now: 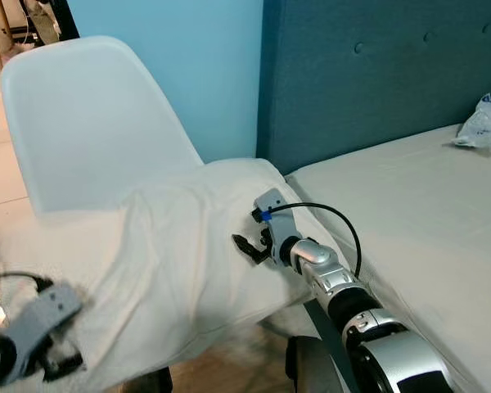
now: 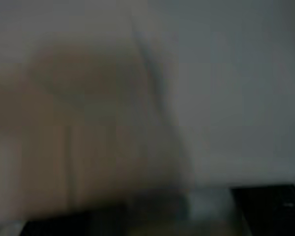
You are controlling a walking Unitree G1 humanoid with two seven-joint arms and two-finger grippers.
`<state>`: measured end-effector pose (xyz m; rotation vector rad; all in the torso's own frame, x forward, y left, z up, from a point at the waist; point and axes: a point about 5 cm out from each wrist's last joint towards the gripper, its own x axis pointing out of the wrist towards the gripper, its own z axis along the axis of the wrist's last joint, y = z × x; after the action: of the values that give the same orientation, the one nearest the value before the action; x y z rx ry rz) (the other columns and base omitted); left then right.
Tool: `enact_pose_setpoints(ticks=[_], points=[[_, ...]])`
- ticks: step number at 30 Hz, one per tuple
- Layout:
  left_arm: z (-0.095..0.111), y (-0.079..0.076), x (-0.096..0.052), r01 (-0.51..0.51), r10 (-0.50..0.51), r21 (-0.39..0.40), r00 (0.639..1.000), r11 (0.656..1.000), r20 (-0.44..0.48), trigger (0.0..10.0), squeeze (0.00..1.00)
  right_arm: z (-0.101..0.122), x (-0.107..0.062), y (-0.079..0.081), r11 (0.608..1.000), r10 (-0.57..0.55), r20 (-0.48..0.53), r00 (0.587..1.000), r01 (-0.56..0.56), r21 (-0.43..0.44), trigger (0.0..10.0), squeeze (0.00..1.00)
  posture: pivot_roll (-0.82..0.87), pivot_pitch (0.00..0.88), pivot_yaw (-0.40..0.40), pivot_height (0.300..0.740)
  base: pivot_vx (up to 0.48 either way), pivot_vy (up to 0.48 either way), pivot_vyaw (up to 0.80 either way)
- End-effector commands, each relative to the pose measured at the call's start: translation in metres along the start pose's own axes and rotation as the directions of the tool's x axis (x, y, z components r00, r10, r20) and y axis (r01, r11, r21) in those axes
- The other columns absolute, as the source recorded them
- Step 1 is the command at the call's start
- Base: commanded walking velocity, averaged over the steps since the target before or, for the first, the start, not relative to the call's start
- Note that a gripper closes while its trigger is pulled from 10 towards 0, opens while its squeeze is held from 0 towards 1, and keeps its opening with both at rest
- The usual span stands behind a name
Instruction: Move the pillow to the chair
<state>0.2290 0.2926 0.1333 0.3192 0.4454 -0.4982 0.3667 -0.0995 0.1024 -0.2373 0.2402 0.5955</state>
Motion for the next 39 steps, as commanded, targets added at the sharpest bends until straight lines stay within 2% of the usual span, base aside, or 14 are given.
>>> enact_pose_setpoints(ticks=[1,4,5,9,13,15,18,19,23,25,34,35,36,39], points=[[0.03,0.007,-0.006,0.002,0.009,-0.058,0.982,0.998,0.187,10.0,0.0,0.001,0.002,0.002,1.0,0.001,0.011,1.0,-0.001,0.01,10.0,0.0,0.04,0.086,-0.014,0.55,0.0,0.0,0.0],[0.041,0.012,-0.006,-0.008,0.035,-0.106,0.965,0.994,0.259,10.0,0.15,0.002,0.002,0.002,1.0,-0.002,0.012,1.0,0.002,0.013,10.0,0.0,0.03,0.081,-0.01,0.55,0.0,0.0,0.0],[0.045,0.017,-0.005,-0.034,0.073,-0.134,0.954,0.99,0.289,10.0,1.0,0.002,0.002,0.002,1.0,-0.004,0.013,1.0,0.004,0.014,10.0,0.0,0.03,0.082,-0.009,0.55,0.0,0.0,0.0],[0.045,0.033,-0.003,-0.19,0.21,-0.101,0.944,0.977,0.254,10.0,1.0,0.001,0.001,0.001,1.0,-0.006,0.013,1.0,0.006,0.015,10.0,0.0,0.03,0.085,-0.011,0.55,0.0,0.0,0.0],[0.033,0.042,-0.004,-0.29,0.285,0.159,0.957,0.944,0.055,10.0,1.0,0.001,0.001,0.0,1.0,-0.007,0.011,1.0,0.007,0.014,10.0,0.0,0.03,0.087,-0.012,0.55,0.0,0.0,0.0],[0.013,0.049,-0.016,-0.19,0.299,0.42,0.931,0.887,-0.211,10.0,1.0,0.0,0.0,0.0,1.0,-0.007,0.01,1.0,0.007,0.014,10.0,0.0,0.03,0.09,-0.014,0.55,0.0,0.0,0.0],[-0.003,0.047,-0.034,-0.032,0.246,0.444,0.866,0.896,-0.435,10.0,0.9,0.0,0.0,0.0,1.0,-0.006,0.009,1.0,0.006,0.014,10.0,0.0,0.03,0.091,-0.012,0.55,0.0,0.0,0.0],[-0.007,0.045,-0.051,0.065,0.22,0.444,0.799,0.893,-0.559,10.0,0.0,0.0,0.0,0.0,1.0,-0.005,0.009,1.0,0.005,0.014,10.0,0.0,0.03,0.093,-0.013,0.55,0.0,0.0,0.0],[-0.001,0.057,-0.051,-0.03,0.342,0.526,0.791,0.85,-0.508,10.0,0.0,-0.001,0.0,0.0,1.0,-0.005,0.009,1.0,0.004,0.015,10.0,0.0,0.04,0.093,-0.015,0.55,0.0,0.0,0.0],[0.01,0.072,-0.046,-0.177,0.491,0.609,0.774,0.773,-0.399,10.0,0.0,-0.002,0.0,0.002,1.0,-0.002,0.007,1.0,0.002,0.017,10.0,0.0,0.04,0.095,-0.016,0.55,0.0,0.0,0.0],[0.05,0.087,-0.027,-0.56,0.607,0.3,0.79,0.772,-0.086,10.0,0.0,-0.003,0.0,0.002,1.0,-0.001,0.007,1.0,0.001,0.02,10.0,0.0,0.04,0.098,-0.012,0.55,0.0,0.0,0.0],[0.068,0.087,-0.02,-0.621,0.619,0.148,0.783,0.77,0.062,10.0,0.0,-0.002,0.0,0.001,1.0,-0.006,0.013,1.0,0.006,0.022,10.0,0.0,0.04,0.097,-0.013,0.55,0.0,0.0,0.0],[0.068,0.087,-0.02,-0.621,0.619,0.148,0.783,0.77,0.062,10.0,0.0,-0.002,0.0,0.001,1.0,-0.006,0.013,1.0,0.006,0.022,10.0,0.0,0.04,0.097,-0.013,0.55,0.0,0.0,0.0],[0.082,0.083,-0.004,-0.638,0.664,-0.186,0.726,0.748,0.178,10.0,0.0,0.008,-0.001,-0.003,0.998,-0.047,0.091,0.995,0.043,0.049,10.0,0.0,0.04,0.094,-0.015,0.55,0.0,0.0,0.0]])
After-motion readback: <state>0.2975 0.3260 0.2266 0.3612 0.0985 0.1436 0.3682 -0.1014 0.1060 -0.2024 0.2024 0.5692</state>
